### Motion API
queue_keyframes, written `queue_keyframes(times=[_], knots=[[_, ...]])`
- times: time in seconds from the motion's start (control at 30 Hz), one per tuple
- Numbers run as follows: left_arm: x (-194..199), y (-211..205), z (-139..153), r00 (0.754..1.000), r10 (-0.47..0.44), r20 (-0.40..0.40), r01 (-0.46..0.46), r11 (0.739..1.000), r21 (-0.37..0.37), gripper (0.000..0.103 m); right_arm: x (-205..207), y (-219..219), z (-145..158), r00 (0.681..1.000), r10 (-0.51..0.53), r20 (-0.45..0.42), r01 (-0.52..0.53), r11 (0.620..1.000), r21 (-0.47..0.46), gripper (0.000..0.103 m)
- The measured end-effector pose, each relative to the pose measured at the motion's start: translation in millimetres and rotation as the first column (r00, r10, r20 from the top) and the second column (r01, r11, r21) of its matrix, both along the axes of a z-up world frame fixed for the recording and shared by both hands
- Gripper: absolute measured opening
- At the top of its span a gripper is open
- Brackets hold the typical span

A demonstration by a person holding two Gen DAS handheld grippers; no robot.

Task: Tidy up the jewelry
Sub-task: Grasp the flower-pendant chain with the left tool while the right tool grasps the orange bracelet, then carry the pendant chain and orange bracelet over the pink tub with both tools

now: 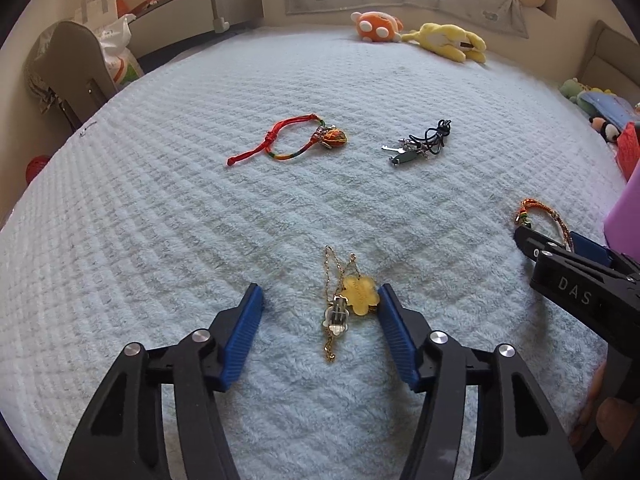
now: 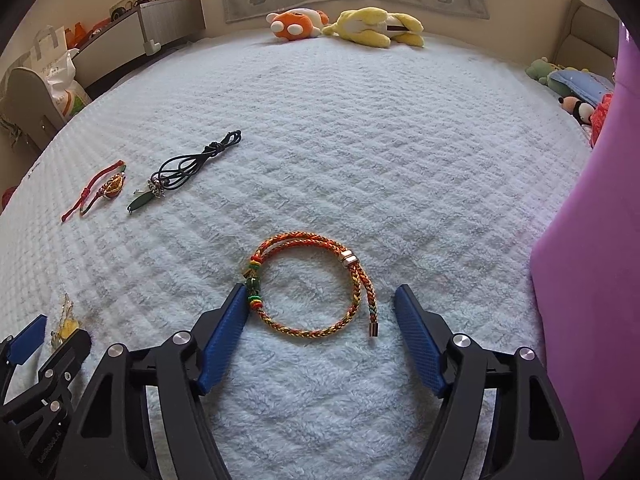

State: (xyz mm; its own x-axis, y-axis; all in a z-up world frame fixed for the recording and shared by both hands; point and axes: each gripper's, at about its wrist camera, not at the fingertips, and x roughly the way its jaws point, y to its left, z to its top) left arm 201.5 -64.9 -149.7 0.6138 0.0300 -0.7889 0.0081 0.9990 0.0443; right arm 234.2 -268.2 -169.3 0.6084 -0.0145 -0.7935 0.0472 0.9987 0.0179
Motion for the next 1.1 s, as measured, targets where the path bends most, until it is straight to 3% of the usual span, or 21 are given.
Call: queue_keyframes(times=[0.1,0.2,0.27,0.33,0.57,0.77,1.1], knots=[[-3,1,1,1.000,-0.007,0.005,0.007,1.000,-0.007,0.041,-6,2,1,1.000,-0.001,0.006,0.001,1.000,0.008,0.062],[-3,10,4,1.000,-0.001,0.000,0.001,0.999,-0.046,0.031,-12,-1,5,1.000,0.001,0.018,-0.001,1.000,0.031,0.041],[-2,13,6,1.000,-0.012,-0.002,0.012,0.998,-0.055,0.020,-19,-4,7,1.000,0.000,0.020,-0.001,0.999,0.053,0.021],[-2,15,9,0.999,-0.031,-0.004,0.031,0.998,-0.057,0.020,-25,-7,9,1.000,-0.005,0.012,0.004,0.996,0.093,0.007],[-15,25,17,0.995,-0.085,-0.049,0.078,0.988,-0.130,0.020,-55,-14,15,1.000,-0.027,0.002,0.026,0.976,0.215,0.007],[-42,31,24,0.986,-0.145,-0.086,0.132,0.981,-0.145,0.020,-91,-3,21,0.999,-0.020,-0.030,0.028,0.956,0.293,0.007],[-95,45,49,0.964,-0.238,-0.121,0.215,0.961,-0.174,0.020,-156,52,64,0.997,0.069,-0.037,-0.057,0.964,0.260,0.007]])
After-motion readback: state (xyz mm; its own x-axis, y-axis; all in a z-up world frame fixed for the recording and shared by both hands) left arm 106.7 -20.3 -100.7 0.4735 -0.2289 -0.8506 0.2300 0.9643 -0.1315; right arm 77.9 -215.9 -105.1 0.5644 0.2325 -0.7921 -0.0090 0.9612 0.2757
